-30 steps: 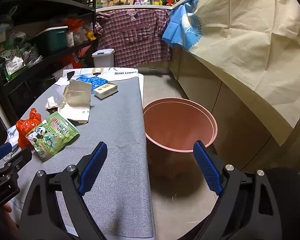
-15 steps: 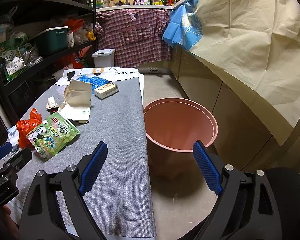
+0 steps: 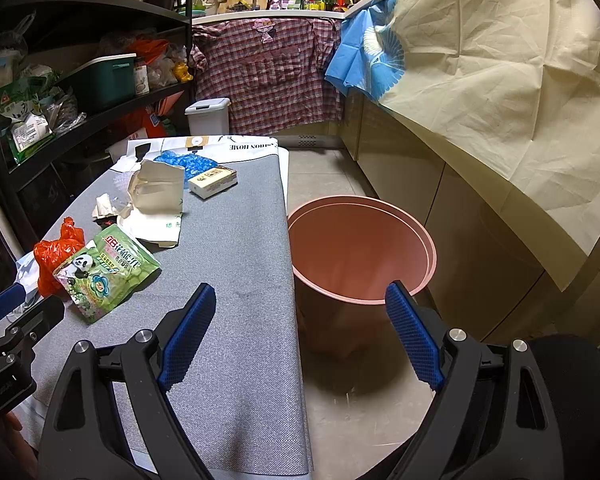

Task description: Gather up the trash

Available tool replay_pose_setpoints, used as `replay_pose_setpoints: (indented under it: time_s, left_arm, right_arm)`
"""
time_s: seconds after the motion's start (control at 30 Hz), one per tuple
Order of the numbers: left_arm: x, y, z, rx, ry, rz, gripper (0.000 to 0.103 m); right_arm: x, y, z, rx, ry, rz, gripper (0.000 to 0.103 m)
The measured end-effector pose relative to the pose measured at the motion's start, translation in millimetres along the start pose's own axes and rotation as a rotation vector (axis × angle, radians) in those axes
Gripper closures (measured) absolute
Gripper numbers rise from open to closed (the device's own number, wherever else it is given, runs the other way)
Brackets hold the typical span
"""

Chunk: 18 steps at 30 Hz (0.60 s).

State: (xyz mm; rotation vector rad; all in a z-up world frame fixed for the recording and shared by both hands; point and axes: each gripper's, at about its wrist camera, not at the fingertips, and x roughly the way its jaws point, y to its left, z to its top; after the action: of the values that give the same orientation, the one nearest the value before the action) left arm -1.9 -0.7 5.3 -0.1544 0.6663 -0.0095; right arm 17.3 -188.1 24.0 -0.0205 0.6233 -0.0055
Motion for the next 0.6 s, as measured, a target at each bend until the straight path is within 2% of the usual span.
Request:
replay_pose_setpoints:
  time_s: [0.5, 0.6]
  left_arm:
    - [0.5, -3.0, -0.9, 0.008, 0.0, 0.01, 0.026]
    - [-1.5, -5.7, -0.4, 0.017, -0.044, 0.006, 0.026]
  right_arm:
    - [0.3, 0.1, -0.5, 0.001, 0.002, -0.001, 0.02]
    - [0.8, 0.2, -0.4, 0.0, 0.003, 0.001, 0.022]
